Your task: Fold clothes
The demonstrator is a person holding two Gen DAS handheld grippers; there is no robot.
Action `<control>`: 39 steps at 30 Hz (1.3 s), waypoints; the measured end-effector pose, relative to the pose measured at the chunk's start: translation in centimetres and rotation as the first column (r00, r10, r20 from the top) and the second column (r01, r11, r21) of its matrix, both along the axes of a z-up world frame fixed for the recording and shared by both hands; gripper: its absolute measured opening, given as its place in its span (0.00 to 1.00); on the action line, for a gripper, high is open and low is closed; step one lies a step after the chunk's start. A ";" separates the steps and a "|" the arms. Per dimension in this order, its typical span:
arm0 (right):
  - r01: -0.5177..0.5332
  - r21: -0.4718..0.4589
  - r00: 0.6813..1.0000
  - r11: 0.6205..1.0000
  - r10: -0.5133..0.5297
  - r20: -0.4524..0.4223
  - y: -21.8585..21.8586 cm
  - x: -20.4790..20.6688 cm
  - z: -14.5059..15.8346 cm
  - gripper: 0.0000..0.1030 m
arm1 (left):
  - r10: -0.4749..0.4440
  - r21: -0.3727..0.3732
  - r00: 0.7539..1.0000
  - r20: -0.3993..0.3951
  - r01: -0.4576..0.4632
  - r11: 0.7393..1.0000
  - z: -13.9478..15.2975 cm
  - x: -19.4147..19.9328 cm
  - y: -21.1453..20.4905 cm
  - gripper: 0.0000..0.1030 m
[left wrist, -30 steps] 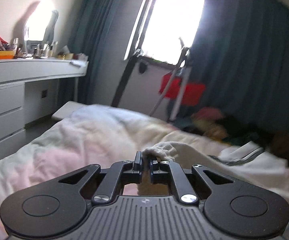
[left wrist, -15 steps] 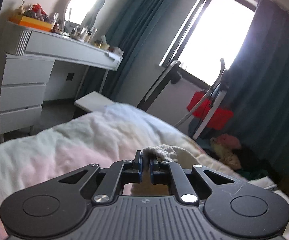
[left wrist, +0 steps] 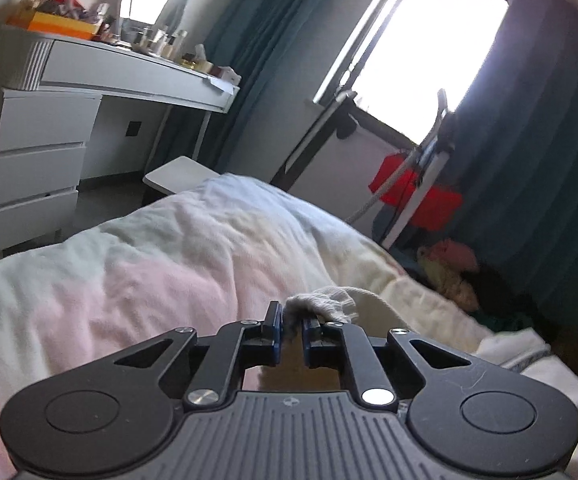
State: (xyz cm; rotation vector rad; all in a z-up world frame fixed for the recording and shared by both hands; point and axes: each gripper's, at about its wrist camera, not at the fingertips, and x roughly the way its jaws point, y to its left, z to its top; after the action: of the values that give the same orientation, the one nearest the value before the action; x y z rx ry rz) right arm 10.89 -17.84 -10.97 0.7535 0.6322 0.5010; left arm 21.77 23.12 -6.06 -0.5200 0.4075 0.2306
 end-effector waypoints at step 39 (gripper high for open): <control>0.205 0.167 0.940 0.964 -0.146 -0.310 -3.3 -2.9 -2.3 0.46 | -0.238 -0.081 0.957 -0.164 0.228 0.970 -1.1 -6.7 -1.1 0.90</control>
State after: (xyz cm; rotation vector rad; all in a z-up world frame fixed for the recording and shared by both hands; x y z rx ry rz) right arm 7.98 -21.10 -13.26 1.0762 0.7914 0.2888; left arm 15.11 21.98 -7.19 -0.5085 0.6421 0.0349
